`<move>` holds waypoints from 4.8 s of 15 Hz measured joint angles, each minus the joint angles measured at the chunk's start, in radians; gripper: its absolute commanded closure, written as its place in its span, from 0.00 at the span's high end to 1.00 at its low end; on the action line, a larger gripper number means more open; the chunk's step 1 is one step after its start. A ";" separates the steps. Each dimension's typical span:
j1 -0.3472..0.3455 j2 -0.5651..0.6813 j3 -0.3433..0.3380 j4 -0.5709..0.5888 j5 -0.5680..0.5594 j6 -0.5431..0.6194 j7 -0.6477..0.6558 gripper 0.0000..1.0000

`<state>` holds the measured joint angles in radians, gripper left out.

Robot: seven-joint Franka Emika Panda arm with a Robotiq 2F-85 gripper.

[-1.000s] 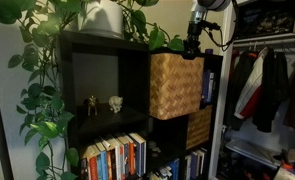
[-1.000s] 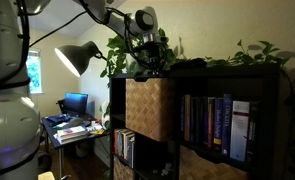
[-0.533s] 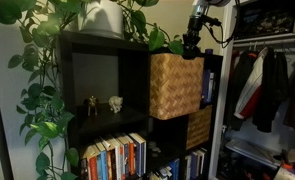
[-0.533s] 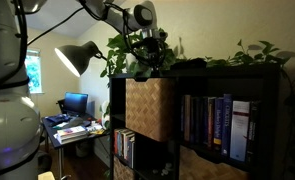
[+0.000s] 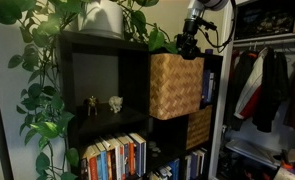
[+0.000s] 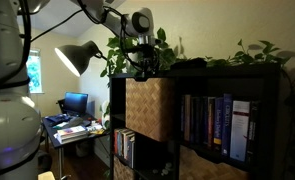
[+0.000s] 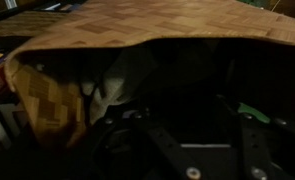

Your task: Open the drawer, take out the black object then close the drawer.

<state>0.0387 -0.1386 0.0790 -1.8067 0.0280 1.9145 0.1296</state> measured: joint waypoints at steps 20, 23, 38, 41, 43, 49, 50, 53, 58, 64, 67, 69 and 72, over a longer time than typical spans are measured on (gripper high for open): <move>0.085 0.212 0.072 -0.053 -0.050 0.168 0.045 0.98; 0.088 0.213 0.072 -0.052 -0.063 0.167 0.051 0.69; 0.079 0.106 0.052 0.064 -0.063 -0.047 0.092 0.05; 0.071 0.066 0.038 0.092 -0.063 -0.073 0.095 0.07; 0.062 0.043 0.030 0.112 -0.064 -0.081 0.100 0.08; 0.034 0.007 0.017 0.147 -0.073 -0.083 0.126 0.31; 0.029 0.006 0.015 0.152 -0.073 -0.085 0.127 0.31; 0.018 0.004 0.006 0.160 -0.073 -0.109 0.128 0.45; 0.009 -0.021 -0.008 0.155 -0.046 -0.186 0.128 0.77; 0.014 -0.143 0.013 0.025 0.007 -0.180 0.128 0.68; 0.014 -0.213 0.028 -0.102 0.005 -0.095 0.153 0.64; 0.013 -0.247 0.038 -0.203 0.001 0.022 0.177 0.49; 0.012 -0.265 0.050 -0.334 -0.001 0.185 0.215 0.30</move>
<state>0.0503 -0.4034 0.1289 -2.1405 0.0268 2.0999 0.3444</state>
